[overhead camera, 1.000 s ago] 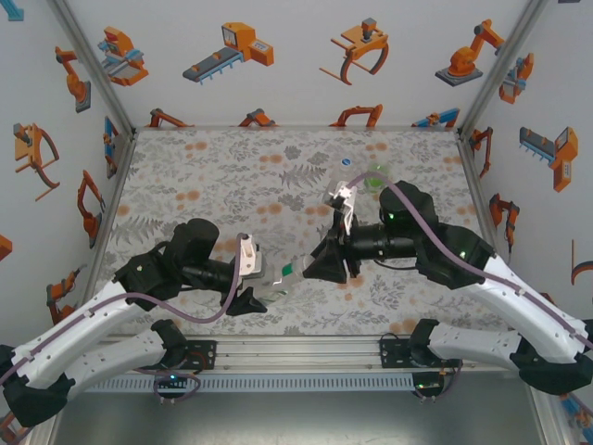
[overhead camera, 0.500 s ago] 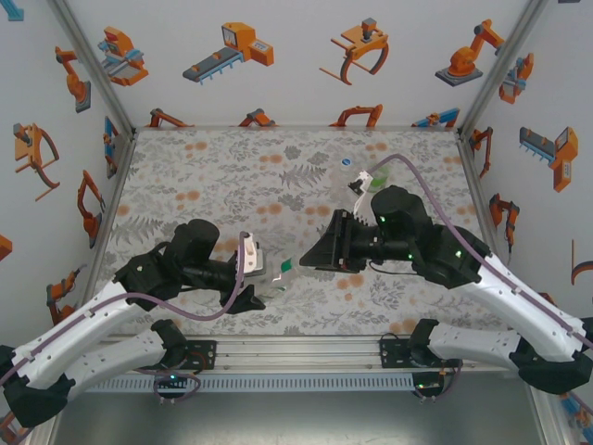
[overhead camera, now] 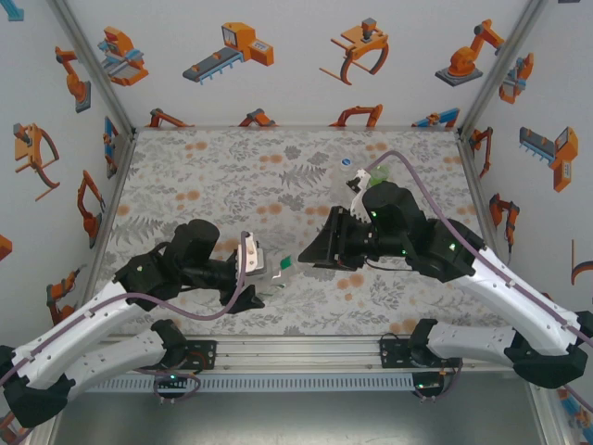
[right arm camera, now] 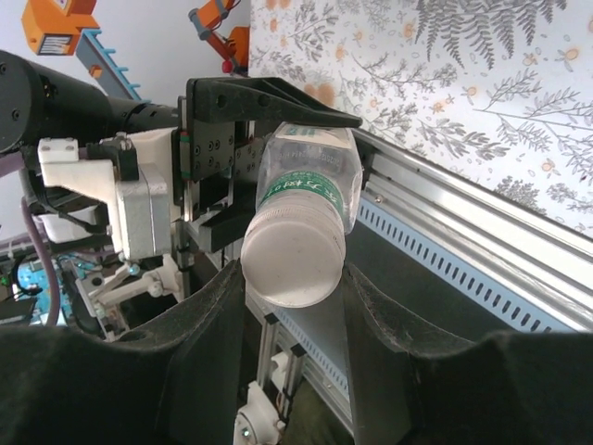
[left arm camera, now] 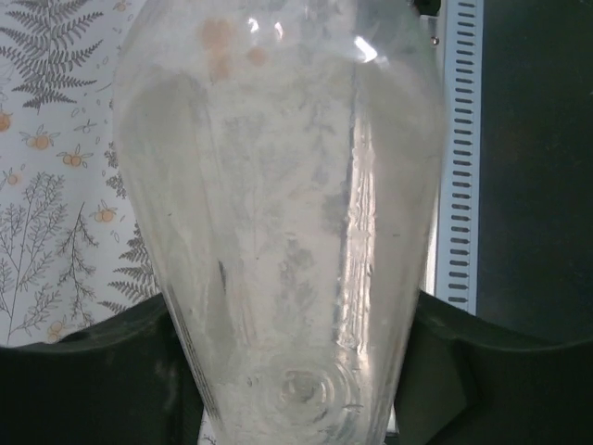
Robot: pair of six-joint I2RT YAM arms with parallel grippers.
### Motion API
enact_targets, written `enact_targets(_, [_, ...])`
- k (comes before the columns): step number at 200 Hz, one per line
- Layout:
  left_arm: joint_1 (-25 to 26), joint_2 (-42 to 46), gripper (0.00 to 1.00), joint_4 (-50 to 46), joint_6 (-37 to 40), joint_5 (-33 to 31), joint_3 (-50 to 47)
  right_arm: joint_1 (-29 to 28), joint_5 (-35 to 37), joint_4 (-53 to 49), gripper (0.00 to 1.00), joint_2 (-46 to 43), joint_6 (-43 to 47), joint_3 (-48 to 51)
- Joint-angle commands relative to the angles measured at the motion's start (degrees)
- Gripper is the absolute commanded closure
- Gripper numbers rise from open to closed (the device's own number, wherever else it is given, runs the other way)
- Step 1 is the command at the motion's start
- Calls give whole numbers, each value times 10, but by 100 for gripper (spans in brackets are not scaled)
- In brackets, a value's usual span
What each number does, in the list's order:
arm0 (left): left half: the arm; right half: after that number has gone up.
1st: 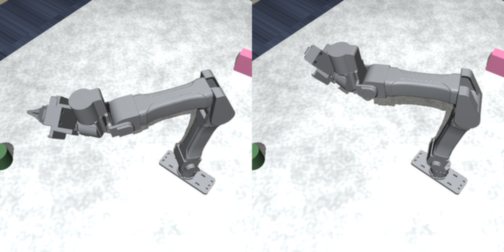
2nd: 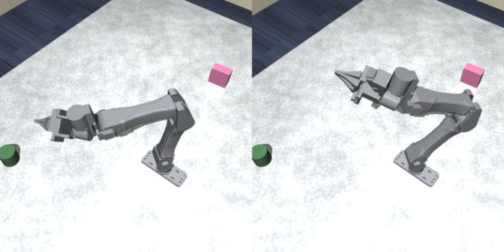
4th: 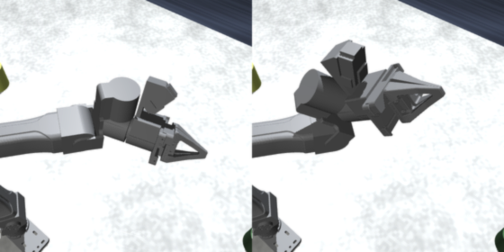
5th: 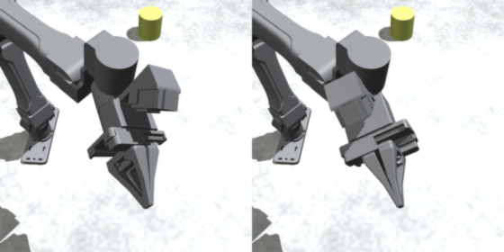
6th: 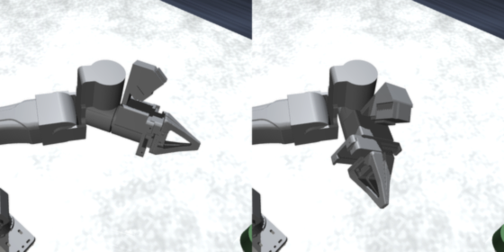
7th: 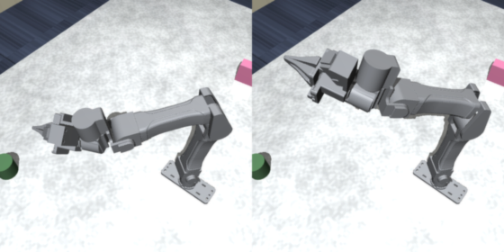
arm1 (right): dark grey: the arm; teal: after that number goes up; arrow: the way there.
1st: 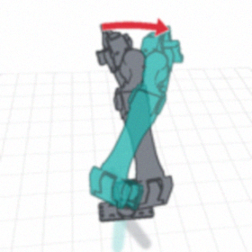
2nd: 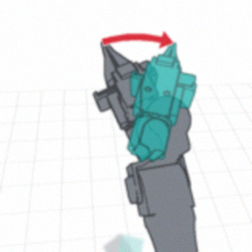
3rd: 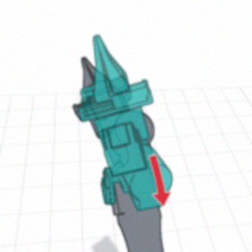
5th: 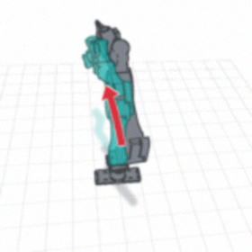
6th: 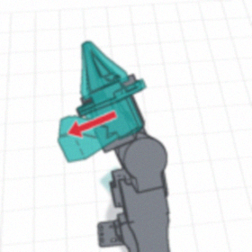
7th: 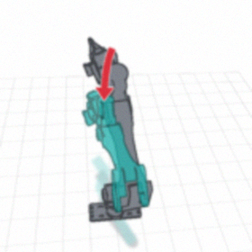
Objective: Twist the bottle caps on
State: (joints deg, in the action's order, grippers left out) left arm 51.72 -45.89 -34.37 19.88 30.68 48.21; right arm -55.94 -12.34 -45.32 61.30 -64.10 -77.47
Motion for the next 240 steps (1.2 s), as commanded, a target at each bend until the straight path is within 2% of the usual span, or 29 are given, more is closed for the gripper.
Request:
enact_targets(1, [4,17,32,46,17,20,11,11,56,-72,100,30,52,-25])
enact_targets(76, [4,49,27,37,3,-2,-5,86,129,-180,100,154,242,-141])
enact_targets(156, [4,77,27,35,-20,-22,-21,204,172,-154,100,300,403,-246])
enact_targets(190, [4,90,27,36,-30,-30,-28,218,157,-112,100,356,443,-291])
enact_targets(240, [4,109,27,38,-41,-44,-37,224,151,-121,100,482,478,-431])
